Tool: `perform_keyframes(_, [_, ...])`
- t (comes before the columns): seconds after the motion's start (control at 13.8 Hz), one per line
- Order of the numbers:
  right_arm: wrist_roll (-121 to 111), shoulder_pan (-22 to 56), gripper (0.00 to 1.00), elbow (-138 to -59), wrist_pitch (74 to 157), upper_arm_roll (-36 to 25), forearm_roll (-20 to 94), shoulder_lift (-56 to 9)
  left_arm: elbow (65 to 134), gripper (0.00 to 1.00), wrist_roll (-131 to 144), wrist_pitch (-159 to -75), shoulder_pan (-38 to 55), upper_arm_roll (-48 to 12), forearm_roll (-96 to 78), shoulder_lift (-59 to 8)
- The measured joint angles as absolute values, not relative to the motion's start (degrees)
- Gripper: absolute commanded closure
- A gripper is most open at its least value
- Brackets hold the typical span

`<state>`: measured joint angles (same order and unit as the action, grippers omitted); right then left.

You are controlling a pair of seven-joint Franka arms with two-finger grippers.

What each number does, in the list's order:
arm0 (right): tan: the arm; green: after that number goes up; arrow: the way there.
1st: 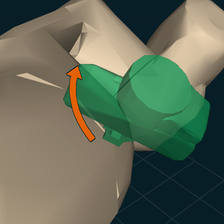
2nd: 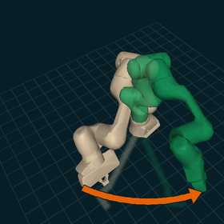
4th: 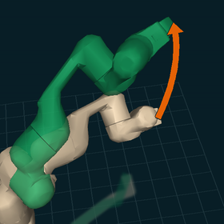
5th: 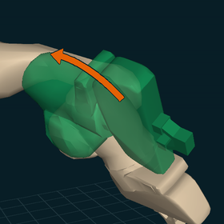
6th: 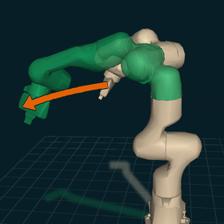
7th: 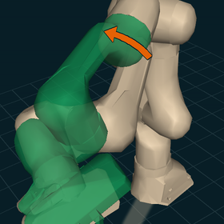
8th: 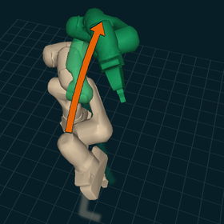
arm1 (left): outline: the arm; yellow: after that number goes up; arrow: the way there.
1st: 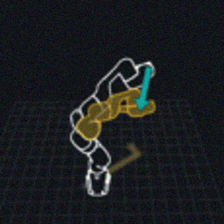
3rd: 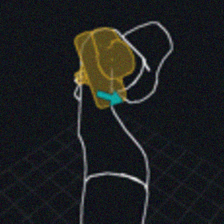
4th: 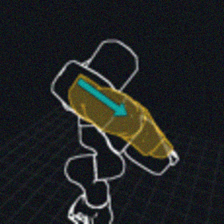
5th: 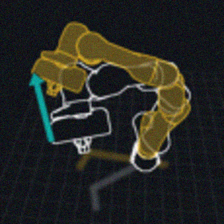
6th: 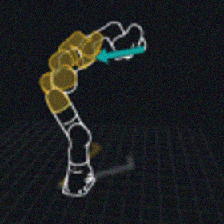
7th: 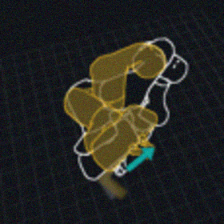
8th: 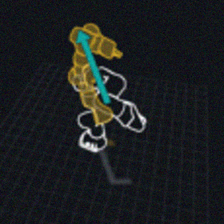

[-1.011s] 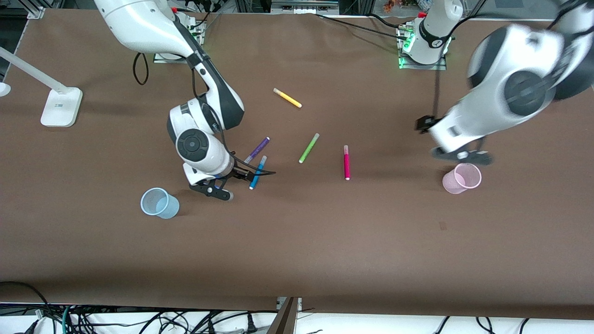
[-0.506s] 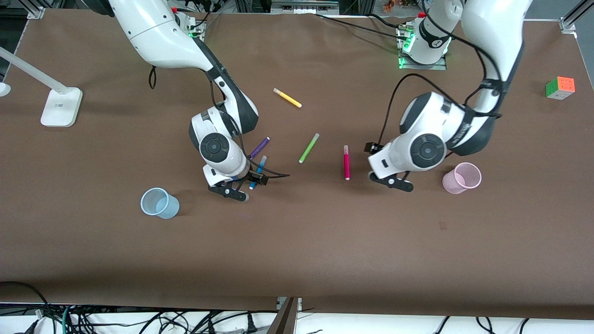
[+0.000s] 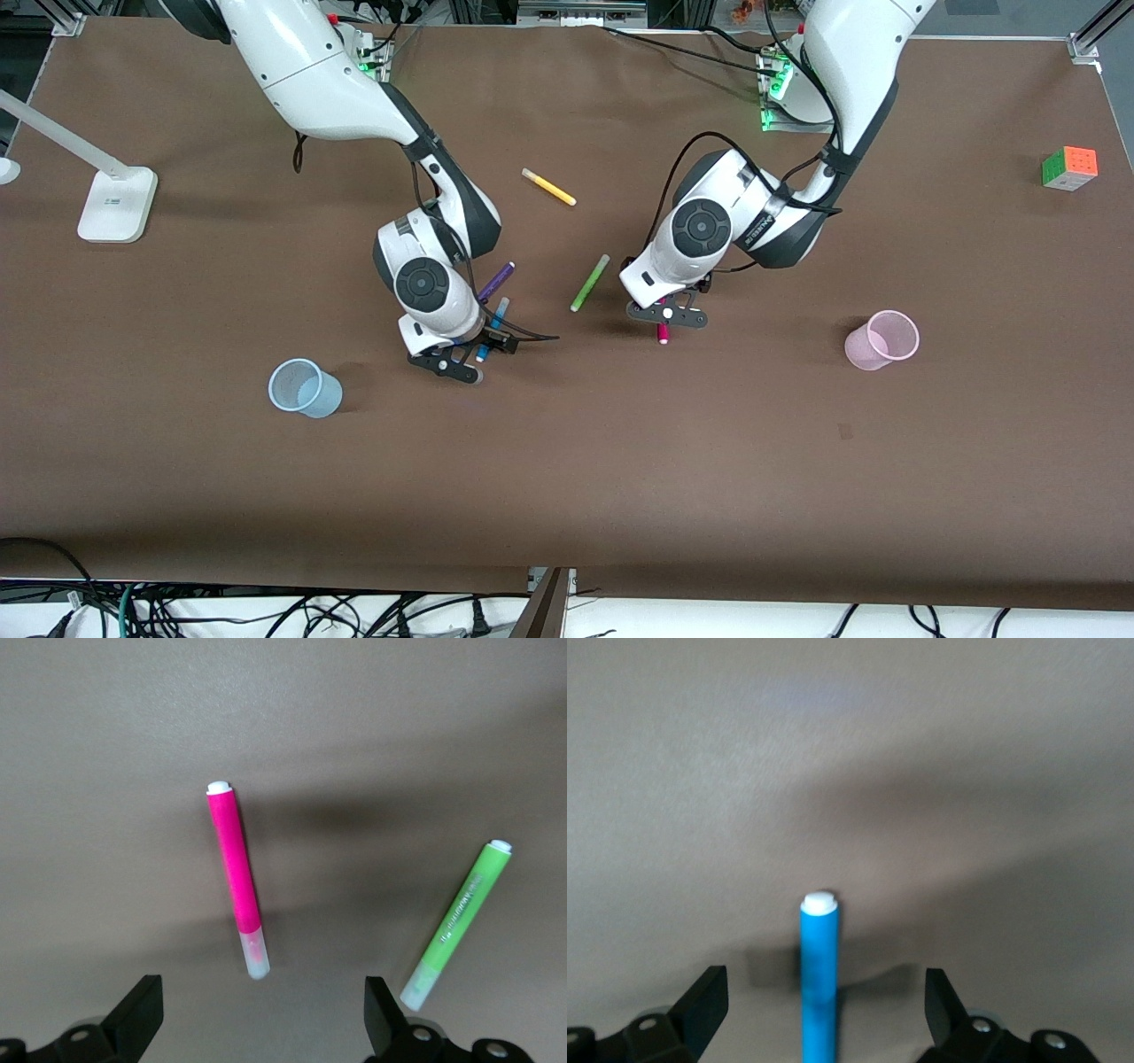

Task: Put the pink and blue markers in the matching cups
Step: 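Grasp the blue marker with the right gripper while the left gripper grasps the pink marker, then carry the blue marker to the blue cup while the left gripper carries pink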

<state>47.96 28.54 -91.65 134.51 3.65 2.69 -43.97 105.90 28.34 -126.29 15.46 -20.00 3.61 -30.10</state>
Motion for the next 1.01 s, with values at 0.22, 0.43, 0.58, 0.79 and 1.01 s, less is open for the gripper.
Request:
perform_keyframes(0.22, [49.62,29.72,0.03,-91.65,134.51,3.66,2.69,-44.13,109.53,0.00,28.30,-132.79,15.12,-19.51,4.61,-30.29])
perform_keyframes(0.43, [50.51,30.05,0.45,-91.66,134.51,3.65,2.69,-44.52,111.89,0.00,28.35,-135.64,15.12,-19.50,8.28,-31.22])
perform_keyframes(0.58, [50.54,30.16,0.72,-91.65,134.50,3.63,2.68,-44.66,112.19,0.00,28.35,-136.02,15.12,-19.50,8.80,-31.75])
perform_keyframes(0.79, [50.51,30.15,1.00,-91.52,134.50,3.55,2.64,-44.24,112.63,0.37,28.35,-136.02,15.16,-19.50,8.85,-32.15])
perform_keyframes(1.01, [50.10,30.06,1.00,-91.49,134.40,3.10,2.62,-44.00,112.71,0.67,28.35,-136.02,15.16,-19.50,8.85,-32.36])
